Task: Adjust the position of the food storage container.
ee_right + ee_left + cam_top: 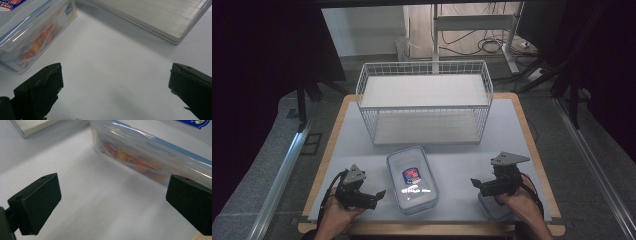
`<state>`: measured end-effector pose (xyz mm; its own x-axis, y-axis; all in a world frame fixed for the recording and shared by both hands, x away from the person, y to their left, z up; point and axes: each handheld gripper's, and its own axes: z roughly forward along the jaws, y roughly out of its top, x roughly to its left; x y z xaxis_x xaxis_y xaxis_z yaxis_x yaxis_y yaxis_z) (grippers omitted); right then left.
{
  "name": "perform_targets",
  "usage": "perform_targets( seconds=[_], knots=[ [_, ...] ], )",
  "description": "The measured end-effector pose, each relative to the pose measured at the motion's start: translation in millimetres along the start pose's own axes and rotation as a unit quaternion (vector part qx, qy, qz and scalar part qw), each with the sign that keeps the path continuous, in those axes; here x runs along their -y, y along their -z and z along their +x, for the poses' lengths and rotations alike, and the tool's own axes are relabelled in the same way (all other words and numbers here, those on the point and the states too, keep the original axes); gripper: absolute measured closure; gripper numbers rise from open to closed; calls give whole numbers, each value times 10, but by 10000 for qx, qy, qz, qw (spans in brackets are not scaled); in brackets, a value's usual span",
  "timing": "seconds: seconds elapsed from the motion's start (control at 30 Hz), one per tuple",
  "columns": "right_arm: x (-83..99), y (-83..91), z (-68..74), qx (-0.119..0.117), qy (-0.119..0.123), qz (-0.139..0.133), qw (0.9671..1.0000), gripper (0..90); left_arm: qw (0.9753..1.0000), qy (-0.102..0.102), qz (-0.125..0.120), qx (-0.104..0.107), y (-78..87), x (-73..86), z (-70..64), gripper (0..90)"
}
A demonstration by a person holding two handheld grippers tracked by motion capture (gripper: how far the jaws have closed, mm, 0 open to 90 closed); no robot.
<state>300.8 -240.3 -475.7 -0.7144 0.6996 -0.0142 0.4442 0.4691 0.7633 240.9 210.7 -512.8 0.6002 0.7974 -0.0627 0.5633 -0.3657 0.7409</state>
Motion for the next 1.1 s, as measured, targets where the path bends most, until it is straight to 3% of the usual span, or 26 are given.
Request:
perform_targets(
  seconds=[0.13, 0.23, 0.27, 0.3, 0.4, 0.43, 0.47, 0.5, 0.57, 0.77, 0.93, 0.97, 1.1],
  knots=[
    [-9, 27, 35, -124, 96, 126, 9998, 9, 9999, 82, -120, 8, 31, 4, 27, 0],
    [10, 106, 103, -55, 192, 270, 9994, 194, 9999, 19, -123, -102, 40, 5, 29, 2],
    [10, 106, 103, -55, 192, 270, 9994, 194, 9999, 19, -123, -102, 40, 5, 29, 4],
    [26, 178, 132, -143, 106, 299, 9994, 404, 9998, -14, -136, -129, 39, 1, 21, 7],
    [75, 284, 180, -395, -32, 297, 9988, 645, 9997, -52, -170, -164, 51, -3, 9, 17],
    [99, 316, 202, -445, -52, 283, 9986, 710, 9995, -44, -247, -180, 65, -7, 6, 20],
    [99, 316, 202, -445, -52, 283, 9986, 710, 9995, -44, -247, -180, 65, -7, 6, 22],
    [160, 386, 249, -487, -10, 283, 9984, 813, 9993, -13, -319, -185, 81, -10, 12, 25],
    [237, 454, 289, -520, -5, 250, 9983, 878, 9992, 18, -345, -186, 87, -8, 20, 30],
    [444, 627, 411, -764, -158, 108, 9969, 899, 9992, 39, -335, -227, 80, 3, 31, 37],
    [563, 648, 528, -1005, -109, 257, 9945, 899, 9990, -23, -331, -304, 85, 2, 9, 41],
    [627, 651, 577, -1083, -23, 388, 9934, 899, 9990, -24, -323, -315, 81, 4, 8, 42],
    [710, 647, 593, -1174, 77, 565, 9914, 899, 9990, -39, -301, -319, 75, 6, 1, 44]
  ],
)
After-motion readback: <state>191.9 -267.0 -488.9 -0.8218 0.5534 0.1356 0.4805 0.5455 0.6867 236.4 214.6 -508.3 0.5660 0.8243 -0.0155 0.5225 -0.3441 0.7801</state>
